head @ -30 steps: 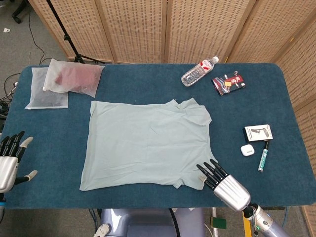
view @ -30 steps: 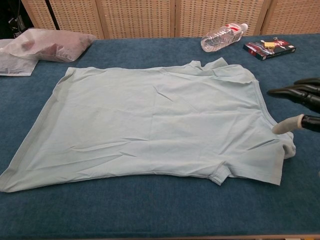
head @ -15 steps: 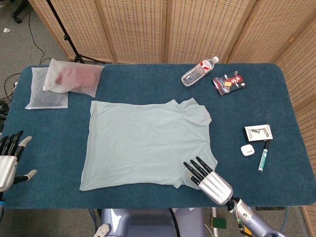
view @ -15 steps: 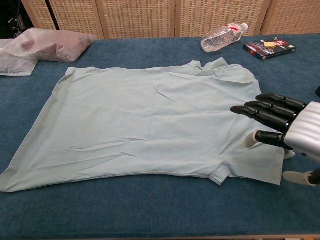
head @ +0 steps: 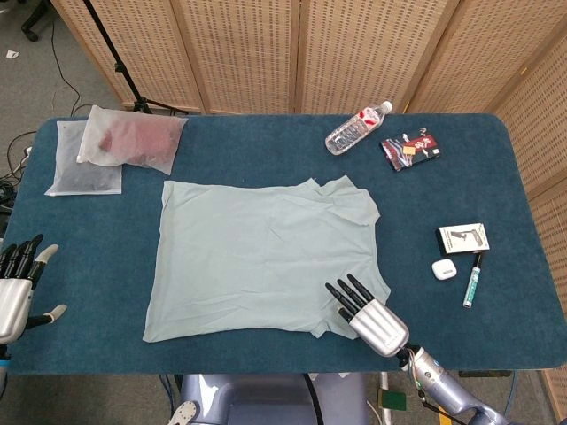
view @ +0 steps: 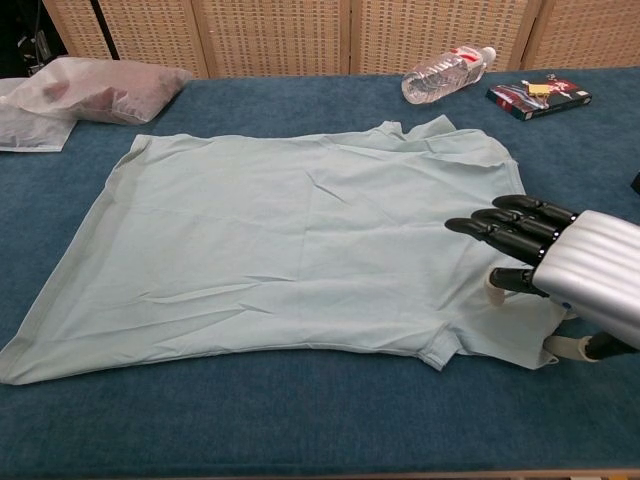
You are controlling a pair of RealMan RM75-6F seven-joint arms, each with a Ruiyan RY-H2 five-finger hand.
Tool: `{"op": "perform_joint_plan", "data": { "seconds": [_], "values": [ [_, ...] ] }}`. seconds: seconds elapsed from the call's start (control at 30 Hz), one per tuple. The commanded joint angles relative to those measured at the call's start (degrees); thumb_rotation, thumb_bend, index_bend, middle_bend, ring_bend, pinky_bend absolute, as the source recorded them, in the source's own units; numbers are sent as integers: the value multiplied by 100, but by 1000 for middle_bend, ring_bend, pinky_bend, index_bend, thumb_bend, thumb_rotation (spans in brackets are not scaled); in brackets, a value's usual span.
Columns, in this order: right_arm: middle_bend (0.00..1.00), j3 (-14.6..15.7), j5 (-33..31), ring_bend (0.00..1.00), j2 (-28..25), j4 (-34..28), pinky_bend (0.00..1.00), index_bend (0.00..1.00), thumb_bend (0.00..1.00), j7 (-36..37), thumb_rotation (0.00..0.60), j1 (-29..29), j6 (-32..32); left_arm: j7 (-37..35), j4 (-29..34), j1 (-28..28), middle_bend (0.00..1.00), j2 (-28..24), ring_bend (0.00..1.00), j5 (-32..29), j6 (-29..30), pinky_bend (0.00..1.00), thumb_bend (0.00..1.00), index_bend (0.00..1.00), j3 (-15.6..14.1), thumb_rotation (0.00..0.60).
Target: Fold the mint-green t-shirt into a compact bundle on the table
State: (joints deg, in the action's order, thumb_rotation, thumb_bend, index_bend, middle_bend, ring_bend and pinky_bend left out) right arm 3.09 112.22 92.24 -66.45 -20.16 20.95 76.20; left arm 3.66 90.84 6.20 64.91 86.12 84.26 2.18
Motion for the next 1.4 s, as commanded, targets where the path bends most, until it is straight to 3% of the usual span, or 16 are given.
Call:
{"op": "perform_joint_plan", "data": {
  "seconds": [0.03, 0.2, 0.43, 0.63, 0.97, 1.4],
  "values": [
    [0, 17, -66, 0, 51, 77, 49, 530, 255, 159, 600, 37, 45, 17, -3, 5, 0, 9, 0, -2, -10, 0, 0, 0, -3, 600],
    [0, 46, -143, 0, 142, 237, 49, 583, 434, 409, 600, 92, 107, 84, -23, 23, 0, 48, 0, 11, -58, 0, 0, 0, -32, 600],
    [0, 113, -248, 0, 207, 331, 66, 627, 516, 973, 600, 140, 220, 106, -115, 76, 0, 120, 0, 243, -97, 0, 0, 0, -136, 600],
    [7, 178, -313, 0, 173, 231, 78, 653, 567, 1579, 600, 200, 343, -466, -634, 223, 0, 369, 0, 1040, -47, 0, 0, 0, -443, 600],
    [8, 239, -448, 0, -37, -110, 78, 656, 569, 2083, 600, 273, 360, -1566, -2226, 474, 0, 1379, 0, 2270, 380, 0, 0, 11, -941, 600],
    [8, 248, -509, 0, 11, 7, 78, 656, 569, 2215, 600, 321, 410, -1925, -3340, 383, 0, 2489, 0, 2154, 549, 0, 0, 102, -1033, 600]
  ]
}}
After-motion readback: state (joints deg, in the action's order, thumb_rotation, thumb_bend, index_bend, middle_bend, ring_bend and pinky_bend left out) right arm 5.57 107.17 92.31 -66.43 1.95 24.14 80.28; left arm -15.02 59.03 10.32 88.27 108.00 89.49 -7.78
